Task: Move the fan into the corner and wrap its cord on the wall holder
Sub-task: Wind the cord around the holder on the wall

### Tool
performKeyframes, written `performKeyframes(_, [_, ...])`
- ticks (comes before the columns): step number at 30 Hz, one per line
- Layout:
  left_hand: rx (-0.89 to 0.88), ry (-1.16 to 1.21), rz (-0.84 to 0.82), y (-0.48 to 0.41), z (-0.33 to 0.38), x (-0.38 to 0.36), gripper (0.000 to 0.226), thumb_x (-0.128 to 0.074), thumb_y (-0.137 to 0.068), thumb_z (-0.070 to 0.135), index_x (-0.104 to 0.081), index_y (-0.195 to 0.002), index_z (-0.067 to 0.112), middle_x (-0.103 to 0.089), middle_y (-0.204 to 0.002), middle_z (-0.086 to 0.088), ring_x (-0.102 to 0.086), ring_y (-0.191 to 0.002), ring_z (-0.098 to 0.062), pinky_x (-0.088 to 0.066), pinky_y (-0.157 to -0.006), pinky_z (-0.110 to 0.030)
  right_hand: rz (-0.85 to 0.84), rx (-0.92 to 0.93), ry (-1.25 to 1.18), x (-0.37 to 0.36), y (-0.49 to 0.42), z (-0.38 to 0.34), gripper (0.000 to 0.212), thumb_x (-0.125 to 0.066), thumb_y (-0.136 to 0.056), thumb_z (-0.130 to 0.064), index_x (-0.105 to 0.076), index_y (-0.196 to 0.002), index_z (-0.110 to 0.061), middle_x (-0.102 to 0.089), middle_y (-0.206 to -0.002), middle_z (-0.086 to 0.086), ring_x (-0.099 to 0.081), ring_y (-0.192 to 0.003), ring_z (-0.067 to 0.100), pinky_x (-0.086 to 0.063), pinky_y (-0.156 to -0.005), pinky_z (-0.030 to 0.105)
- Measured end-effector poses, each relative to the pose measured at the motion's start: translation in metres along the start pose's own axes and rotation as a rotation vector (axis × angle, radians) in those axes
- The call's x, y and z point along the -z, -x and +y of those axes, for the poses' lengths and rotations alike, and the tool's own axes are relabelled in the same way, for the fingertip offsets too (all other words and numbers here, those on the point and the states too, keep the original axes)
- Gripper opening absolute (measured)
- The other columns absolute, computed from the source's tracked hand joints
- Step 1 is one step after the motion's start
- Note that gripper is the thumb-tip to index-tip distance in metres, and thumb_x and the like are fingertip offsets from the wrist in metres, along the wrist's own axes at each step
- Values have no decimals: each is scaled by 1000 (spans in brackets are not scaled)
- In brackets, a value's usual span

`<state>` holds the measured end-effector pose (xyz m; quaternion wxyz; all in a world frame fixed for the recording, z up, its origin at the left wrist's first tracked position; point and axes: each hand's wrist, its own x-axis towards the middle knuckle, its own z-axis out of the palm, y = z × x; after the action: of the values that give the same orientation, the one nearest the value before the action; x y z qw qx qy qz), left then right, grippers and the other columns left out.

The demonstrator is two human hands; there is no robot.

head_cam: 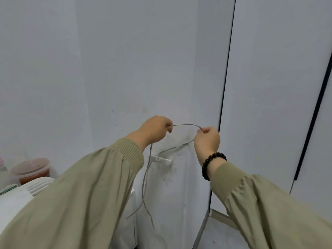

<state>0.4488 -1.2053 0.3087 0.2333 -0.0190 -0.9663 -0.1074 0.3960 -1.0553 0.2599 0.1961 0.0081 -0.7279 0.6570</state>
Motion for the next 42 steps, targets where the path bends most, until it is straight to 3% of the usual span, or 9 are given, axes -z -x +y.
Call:
performKeyframes(5, [-102, -160, 29, -4, 40, 6, 25, -43, -96, 18, -67, -93, 14, -62, -90, 0, -53, -83, -20, -40, -69, -30, -88, 680, 606, 17, 5, -8, 18, -48, -94, -24, -56, -85, -10, -51, -86, 1, -49, -75, 21, -35, -58, 30])
performKeyframes(11, [-42, -37, -22, -1, 39, 8, 27, -41, -97, 17, -66, -91, 8, -55, -86, 1, -49, -79, -18, -36, -70, -28, -68, 121, 326, 52, -33, -18, 30, -42, -96, -21, -61, -91, 2, -67, -91, 14, -62, -86, 33, -48, -72, 34])
performKeyframes(14, [-66, -73, 15, 0, 44, 5, 27, -39, -96, 11, -66, -93, 12, -55, -86, 3, -48, -80, -17, -37, -69, -28, -79, 422, 660, 62, -23, -18, 23, -44, -93, -10, -55, -113, -8, -60, -109, 11, -59, -99, 32, -47, -76, 35])
performKeyframes(17, [-91, -93, 30, -5, 54, 2, 25, -42, -95, 12, -67, -94, 16, -61, -93, 2, -51, -85, -18, -41, -72, -29, -143, 799, 906, 58, -7, -21, 22, -39, -99, -23, -57, -97, -11, -66, -98, 11, -60, -87, 33, -39, -62, 33])
performKeyframes(24, [-8, -84, -59, 8, 40, 3, 31, -34, -100, 17, -63, -96, 7, -59, -92, -5, -47, -80, -18, -36, -71, -27, -2, 94, 573, 86, -44, -8, 23, -40, -96, -14, -53, -112, -3, -60, -110, 17, -56, -105, 34, -42, -76, 34])
performKeyframes(27, [-49, -109, -5, 6, 45, 3, 32, -35, -100, 19, -64, -94, 7, -64, -95, -8, -50, -80, -21, -39, -71, -29, -30, 583, 889, 73, -23, -13, 35, -49, -93, -19, -46, -127, -10, -57, -120, 11, -50, -112, 31, -40, -92, 40])
performKeyframes(30, [-100, -99, -2, 2, 54, 1, 30, -40, -99, 21, -65, -92, 7, -65, -95, -8, -55, -85, -23, -41, -72, -30, -215, 861, 1003, 56, -11, -10, 25, -39, -98, -22, -57, -110, -10, -66, -102, 12, -58, -96, 32, -37, -78, 34])
performKeyframes(36, [23, -85, -164, 17, 23, -1, 32, -37, -99, 18, -65, -90, 6, -65, -103, -9, -56, -93, -24, -39, -78, -28, 3, 139, 513, 82, -40, -2, 28, -38, -96, -10, -57, -114, -1, -65, -110, 18, -60, -100, 35, -42, -78, 33])
performKeyframes(42, [-58, -140, -127, 19, 32, 1, 34, -40, -99, 22, -66, -87, 5, -66, -96, -11, -53, -81, -20, -37, -72, -28, -106, 1065, 882, 43, -2, 13, 29, -57, -88, -17, -57, -115, -6, -66, -95, 12, -56, -82, 30, -43, -78, 40])
